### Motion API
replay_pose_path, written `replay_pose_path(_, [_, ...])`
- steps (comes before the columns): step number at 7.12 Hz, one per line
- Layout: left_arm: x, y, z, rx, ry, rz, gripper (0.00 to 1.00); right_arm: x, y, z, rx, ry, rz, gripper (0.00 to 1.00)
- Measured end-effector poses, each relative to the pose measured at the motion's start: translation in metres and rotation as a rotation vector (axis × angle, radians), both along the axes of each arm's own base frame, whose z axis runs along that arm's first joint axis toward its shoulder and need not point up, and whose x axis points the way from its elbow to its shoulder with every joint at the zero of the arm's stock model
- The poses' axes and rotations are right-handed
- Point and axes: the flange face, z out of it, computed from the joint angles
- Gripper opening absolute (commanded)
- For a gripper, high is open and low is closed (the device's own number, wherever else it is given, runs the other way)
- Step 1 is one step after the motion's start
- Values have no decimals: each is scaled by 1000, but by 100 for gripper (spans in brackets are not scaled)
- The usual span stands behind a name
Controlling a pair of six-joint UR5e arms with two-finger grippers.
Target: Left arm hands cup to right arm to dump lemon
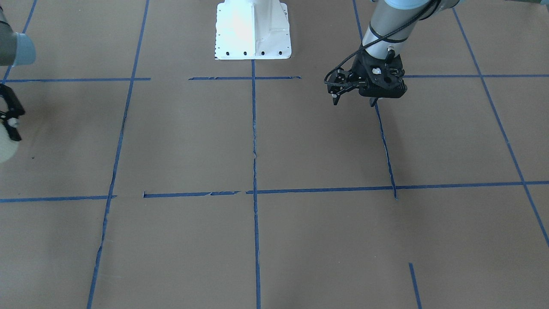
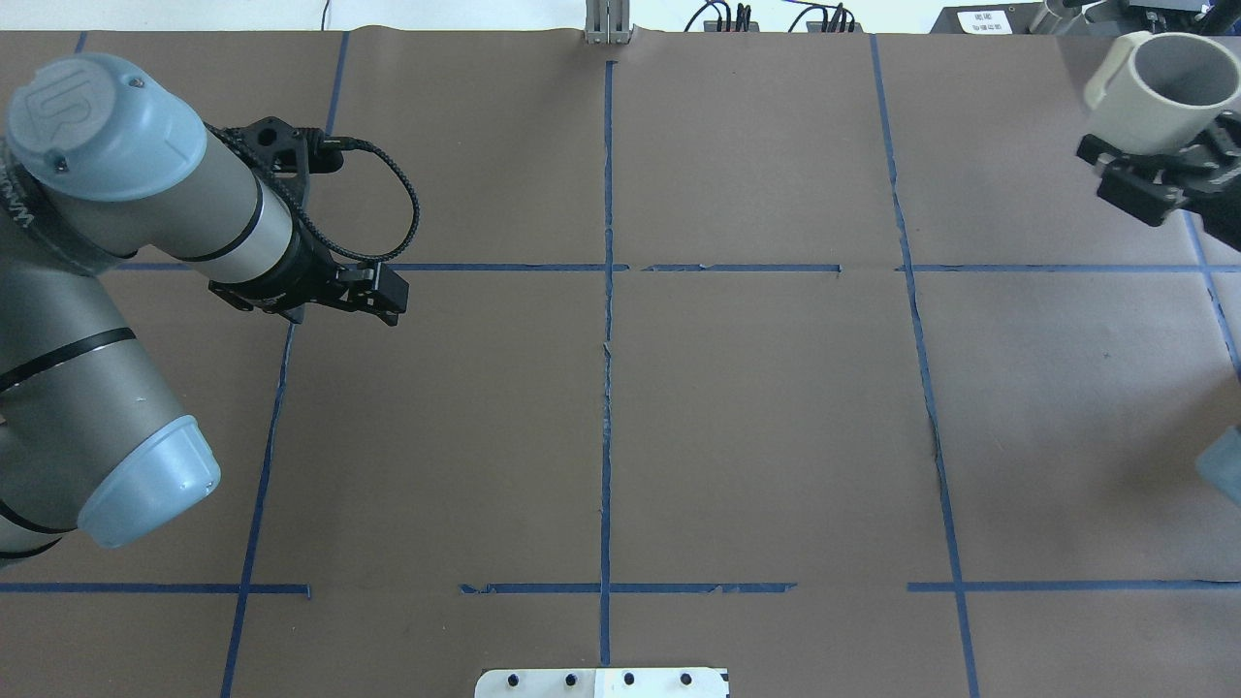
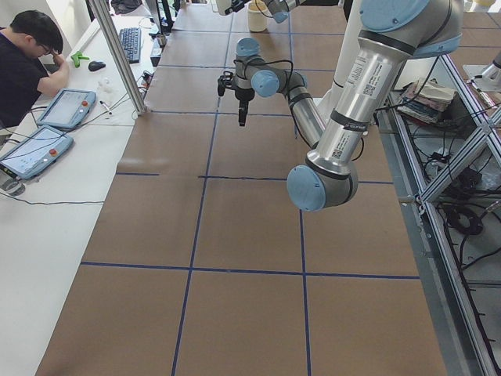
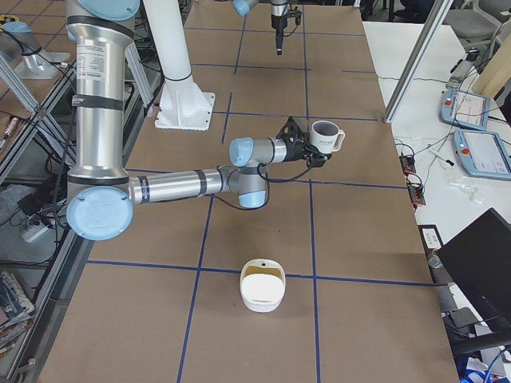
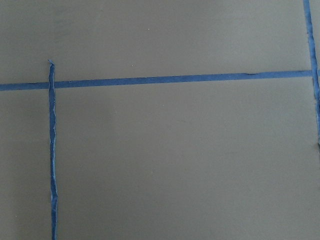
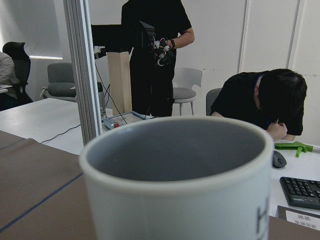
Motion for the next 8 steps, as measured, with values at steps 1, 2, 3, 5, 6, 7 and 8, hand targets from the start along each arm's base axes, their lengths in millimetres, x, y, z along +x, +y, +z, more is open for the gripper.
replay_pose_path(1, [1, 0, -7, -39, 16, -40, 65, -61, -4, -30, 25, 46, 44, 16])
replay_pose_path(2, [2, -1, -16, -74, 34, -78, 63, -126, 4, -62, 43, 74, 72, 18])
replay_pose_path(3, [2, -1, -27, -100, 55, -108, 62, -191, 18, -100, 52, 105, 97, 19])
replay_pose_path(5, [2, -3, -56, -126, 103, -154, 63, -305, 35, -179, 48, 181, 175, 21])
replay_pose_path(6, [1, -5, -73, -140, 132, -179, 62, -345, 38, -202, 42, 205, 200, 22])
replay_pose_path(7, [1, -5, -89, -157, 159, -202, 63, -371, 45, -214, 39, 218, 208, 24])
replay_pose_path(8, [1, -4, -102, -170, 183, -219, 62, -386, 55, -221, 39, 219, 203, 25])
